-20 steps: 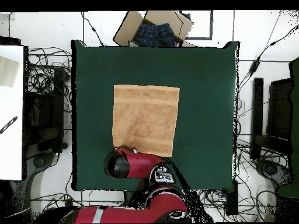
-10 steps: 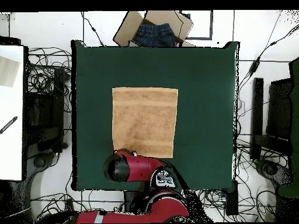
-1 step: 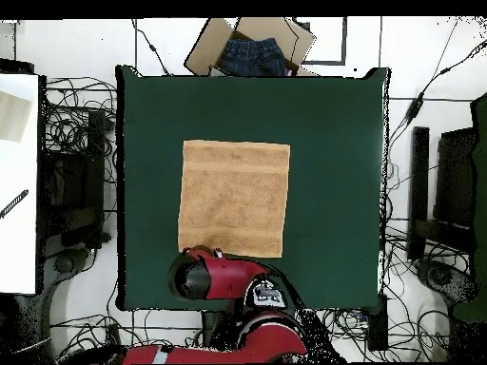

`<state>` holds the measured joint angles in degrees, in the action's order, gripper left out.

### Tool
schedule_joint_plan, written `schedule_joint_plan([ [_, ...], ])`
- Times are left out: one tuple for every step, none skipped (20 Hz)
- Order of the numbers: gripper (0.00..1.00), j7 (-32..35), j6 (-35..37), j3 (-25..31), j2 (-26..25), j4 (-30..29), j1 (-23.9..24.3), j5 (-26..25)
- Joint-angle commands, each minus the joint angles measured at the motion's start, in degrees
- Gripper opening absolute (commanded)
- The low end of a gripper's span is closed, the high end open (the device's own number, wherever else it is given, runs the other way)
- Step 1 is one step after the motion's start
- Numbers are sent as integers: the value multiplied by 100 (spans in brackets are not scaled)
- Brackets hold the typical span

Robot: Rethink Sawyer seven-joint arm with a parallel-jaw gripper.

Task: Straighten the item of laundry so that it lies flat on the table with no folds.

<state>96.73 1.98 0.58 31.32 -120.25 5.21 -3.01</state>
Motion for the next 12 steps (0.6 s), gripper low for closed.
schedule_joint_plan([
  [100, 924, 689, 196, 209, -121, -66, 183],
  [100, 867, 970, 207, 372, -99, -53, 220],
  [100, 816, 1262, 225, 564, -85, -37, 256],
  [100, 776, 1630, 237, 784, -48, -23, 306],
  [100, 736, 1997, 250, 1004, -11, -10, 356],
  [100, 709, 2491, 248, 1213, 123, -12, 402],
  [100, 681, 2984, 247, 1423, 256, -14, 448],
  [100, 676, 3467, 267, 1552, 433, 7, 481],
  [100, 671, 3950, 288, 1682, 610, 28, 514],
  [100, 676, 4312, 317, 1750, 772, 53, 532],
  [100, 708, 4591, 349, 1777, 907, 82, 562],
  [100, 737, 4774, 358, 1772, 1026, 88, 574],
])
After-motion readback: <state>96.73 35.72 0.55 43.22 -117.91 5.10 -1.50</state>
